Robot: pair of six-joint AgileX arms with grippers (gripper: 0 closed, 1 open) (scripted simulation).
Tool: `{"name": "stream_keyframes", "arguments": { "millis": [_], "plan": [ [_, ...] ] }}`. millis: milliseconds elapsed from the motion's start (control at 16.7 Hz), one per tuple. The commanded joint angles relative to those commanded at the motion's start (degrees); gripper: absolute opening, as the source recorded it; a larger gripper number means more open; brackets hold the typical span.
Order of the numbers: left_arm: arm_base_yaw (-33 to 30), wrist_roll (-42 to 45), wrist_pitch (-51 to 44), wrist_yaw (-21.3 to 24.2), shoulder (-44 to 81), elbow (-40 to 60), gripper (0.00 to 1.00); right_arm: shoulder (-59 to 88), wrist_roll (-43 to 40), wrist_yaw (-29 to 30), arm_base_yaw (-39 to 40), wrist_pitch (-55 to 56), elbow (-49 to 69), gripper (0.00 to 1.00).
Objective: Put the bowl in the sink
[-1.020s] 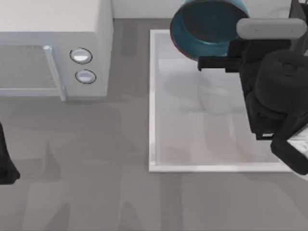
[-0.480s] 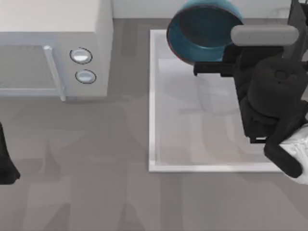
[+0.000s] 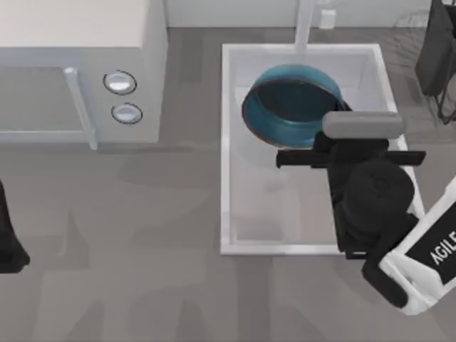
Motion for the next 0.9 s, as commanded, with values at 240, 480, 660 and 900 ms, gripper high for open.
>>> {"name": "stream_keyframes", "arguments": {
  "millis": [240, 480, 660, 900],
  "plan": [
    [0.0, 0.0, 0.0, 0.0, 0.0, 0.0, 1.00, 7.4, 0.0, -0.1, -0.2, 8.4, -1.5, 0.00],
    [0.0, 0.0, 0.0, 0.0, 0.0, 0.0, 1.00, 7.9, 0.0, -0.1, -0.3, 9.0, -1.6, 0.00],
    [0.0, 0.0, 0.0, 0.0, 0.0, 0.0, 1.00, 7.9, 0.0, -0.1, -0.3, 9.0, -1.6, 0.15],
    [0.0, 0.0, 0.0, 0.0, 0.0, 0.0, 1.00, 7.9, 0.0, -0.1, -0.3, 9.0, -1.6, 0.45]
  ]
}}
